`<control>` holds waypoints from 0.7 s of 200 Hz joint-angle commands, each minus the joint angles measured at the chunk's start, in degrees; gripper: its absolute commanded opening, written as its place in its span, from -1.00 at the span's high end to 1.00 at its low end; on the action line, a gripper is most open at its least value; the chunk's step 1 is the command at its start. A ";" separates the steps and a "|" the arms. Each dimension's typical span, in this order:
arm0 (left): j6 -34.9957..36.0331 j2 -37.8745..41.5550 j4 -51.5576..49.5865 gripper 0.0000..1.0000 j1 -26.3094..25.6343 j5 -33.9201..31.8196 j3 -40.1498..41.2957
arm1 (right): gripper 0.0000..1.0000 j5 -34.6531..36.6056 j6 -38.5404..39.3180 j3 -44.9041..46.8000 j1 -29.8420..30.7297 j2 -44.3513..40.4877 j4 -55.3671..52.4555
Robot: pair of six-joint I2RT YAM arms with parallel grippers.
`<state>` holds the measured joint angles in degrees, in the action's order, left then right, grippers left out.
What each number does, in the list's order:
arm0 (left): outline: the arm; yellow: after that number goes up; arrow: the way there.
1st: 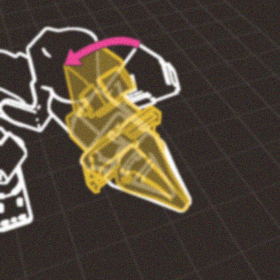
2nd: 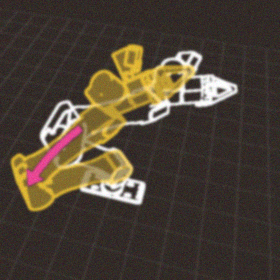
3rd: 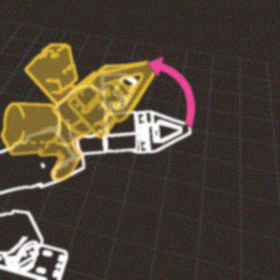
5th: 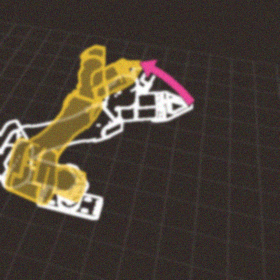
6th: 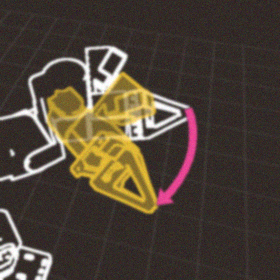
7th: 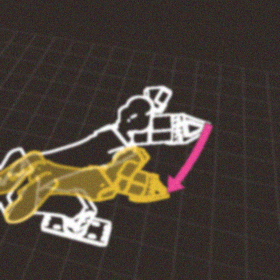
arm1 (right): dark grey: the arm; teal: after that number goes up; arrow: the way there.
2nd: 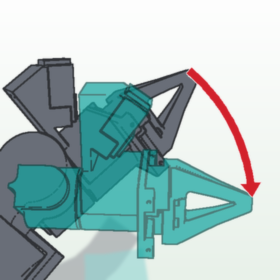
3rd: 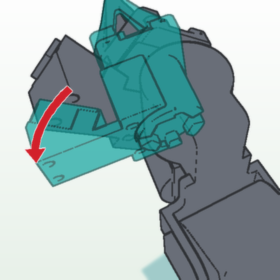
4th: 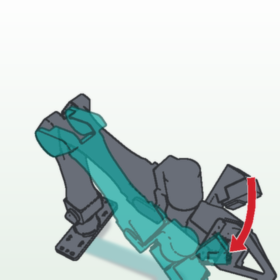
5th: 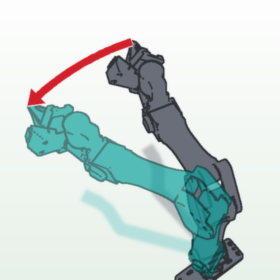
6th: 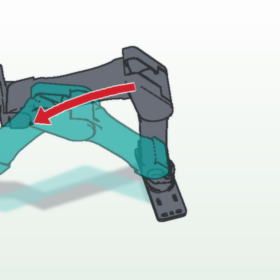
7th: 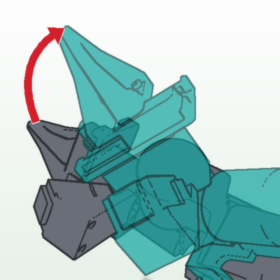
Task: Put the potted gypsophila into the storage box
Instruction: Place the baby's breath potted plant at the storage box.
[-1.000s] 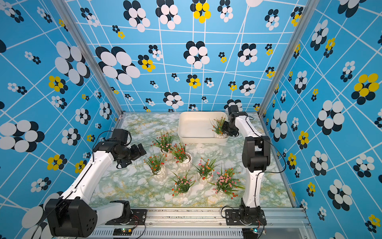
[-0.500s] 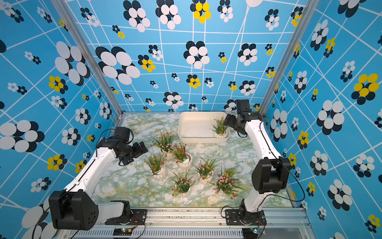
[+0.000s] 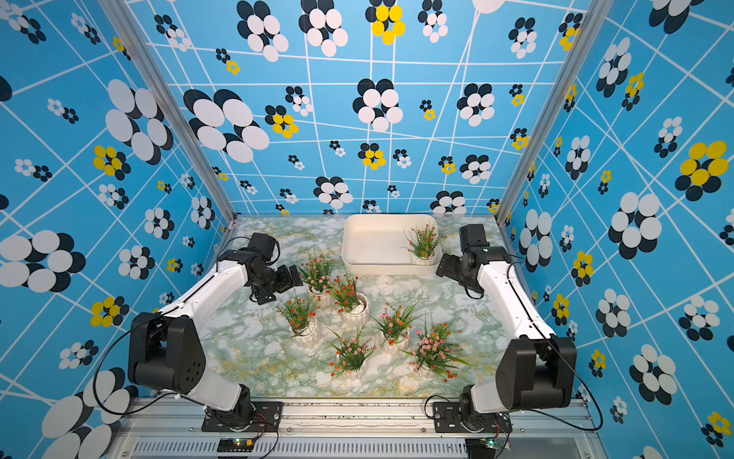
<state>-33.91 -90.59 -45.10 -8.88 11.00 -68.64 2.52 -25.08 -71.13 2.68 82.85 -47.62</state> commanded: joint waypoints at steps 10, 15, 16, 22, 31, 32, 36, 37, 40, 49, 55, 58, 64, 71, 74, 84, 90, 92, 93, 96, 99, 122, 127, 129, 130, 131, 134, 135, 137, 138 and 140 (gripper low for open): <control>-0.34 -3.37 -0.02 -0.99 -1.27 -0.23 -2.80 | -0.93 0.47 0.33 1.79 -0.54 -1.70 -0.11; -0.29 -3.79 -0.07 -0.99 -1.38 -0.34 -3.07 | -0.93 0.46 0.33 1.96 -0.57 -1.79 -0.11; -0.28 -3.89 -0.16 -0.99 -1.39 -0.40 -3.14 | -0.93 0.42 0.40 2.09 -0.61 -1.80 -0.16; -0.29 -4.27 -0.41 -0.99 -1.41 -0.82 -3.44 | -0.93 0.46 0.46 2.34 -0.64 -1.90 -0.11; -0.59 -4.72 -0.45 -0.98 -1.56 -1.21 -3.52 | -0.93 0.42 0.69 2.66 -0.74 -1.91 -0.11; -0.56 -4.79 -0.39 -0.98 -1.52 -1.14 -3.47 | -0.93 0.44 0.67 2.71 -0.74 -1.91 -0.11; -0.69 -4.97 -0.28 -0.96 -1.61 -1.09 -3.53 | -0.93 0.42 0.71 2.82 -0.82 -1.91 -0.15; -0.70 -5.00 -0.22 -0.96 -1.59 -1.08 -3.57 | -0.93 0.44 0.72 2.83 -0.83 -1.90 -0.18; -0.72 -5.18 -0.17 -0.95 -1.69 -1.07 -3.59 | -0.93 0.46 0.68 2.84 -0.91 -1.90 -0.13; -0.68 -5.76 -0.15 -0.93 -2.11 -1.03 -4.03 | -0.94 0.29 0.61 3.09 -1.01 -1.81 -0.09; -0.65 -6.23 -0.31 -0.91 -2.42 -1.16 -4.48 | -0.94 0.13 0.50 3.26 -1.09 -1.81 0.03; -0.60 -6.49 -0.38 -0.90 -2.59 -1.26 -4.71 | -0.93 0.01 0.53 3.38 -1.14 -1.81 0.14; -0.54 -7.02 -0.55 -0.88 -2.98 -1.48 -5.07 | -0.94 -0.05 0.42 3.53 -1.18 -1.90 0.31; -0.54 -7.50 -0.68 -0.86 -3.41 -1.67 -5.54 | -0.93 -0.11 0.31 3.74 -1.18 -1.98 0.49; -0.52 -7.70 -0.69 -0.84 -3.59 -1.62 -5.68 | -0.94 -0.09 0.25 3.87 -1.18 -2.03 0.56; -0.66 -8.31 -0.64 -0.71 -4.06 -1.73 -6.04 | -0.94 -0.17 0.25 4.11 -1.32 -2.15 0.69; -0.84 -8.53 -0.56 -0.65 -4.33 -1.88 -6.11 | -0.93 -0.11 0.22 4.28 -1.34 -2.24 0.77; -0.90 -8.59 -0.52 -0.63 -4.37 -1.91 -6.14 | -0.94 -0.08 0.23 4.30 -1.35 -2.25 0.77; -0.99 -8.66 -0.52 -0.63 -4.42 -1.98 -6.19 | -0.94 -0.07 0.22 4.36 -1.40 -2.30 0.81; -1.04 -8.79 -0.43 -0.62 -4.53 -2.11 -6.23 | -0.94 -0.09 0.26 4.47 -1.36 -2.34 0.85; -1.08 -8.98 -0.43 -0.62 -4.68 -2.13 -6.24 | -0.94 -0.07 0.27 4.57 -1.43 -2.42 0.86; -1.15 -9.98 -0.42 -0.61 -5.43 -2.21 -6.69 | -0.94 0.06 0.46 5.36 -1.71 -2.69 1.03; -1.15 -10.08 -0.50 -0.61 -5.59 -2.36 -6.72 | -0.94 -0.02 0.43 5.54 -1.79 -2.76 1.03; -1.16 -10.06 -0.51 -0.60 -5.61 -2.36 -6.62 | -0.94 -0.10 0.44 5.56 -1.80 -2.77 1.08; -1.11 -10.10 -0.51 -0.60 -5.70 -2.42 -6.61 | -0.94 -0.08 0.41 5.61 -1.84 -2.73 1.10; -1.09 -10.12 -0.51 -0.60 -5.75 -2.41 -6.60 | -0.94 -0.07 0.44 5.63 -1.86 -2.76 1.11; -1.13 -10.13 -0.51 -0.60 -5.83 -2.45 -6.55 | -0.94 -0.09 0.45 5.77 -1.88 -2.84 1.10; -1.14 -10.14 -0.51 -0.60 -5.90 -2.51 -6.53 | -0.94 -0.12 0.46 5.80 -1.89 -2.86 1.11; -1.09 -10.18 -0.51 -0.59 -5.97 -2.53 -6.47 | -0.94 -0.08 0.47 5.87 -1.89 -2.87 1.07; -1.12 -10.25 -0.51 -0.59 -6.02 -2.59 -6.44 | -0.94 -0.07 0.47 5.89 -1.89 -2.87 1.10; -1.10 -10.23 -0.51 -0.58 -6.00 -2.64 -6.42 | -0.94 -0.07 0.49 6.02 -1.95 -2.93 1.16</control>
<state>-34.81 -99.72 -44.73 -13.78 9.37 -74.02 2.48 -25.06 -66.35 1.45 81.58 -46.83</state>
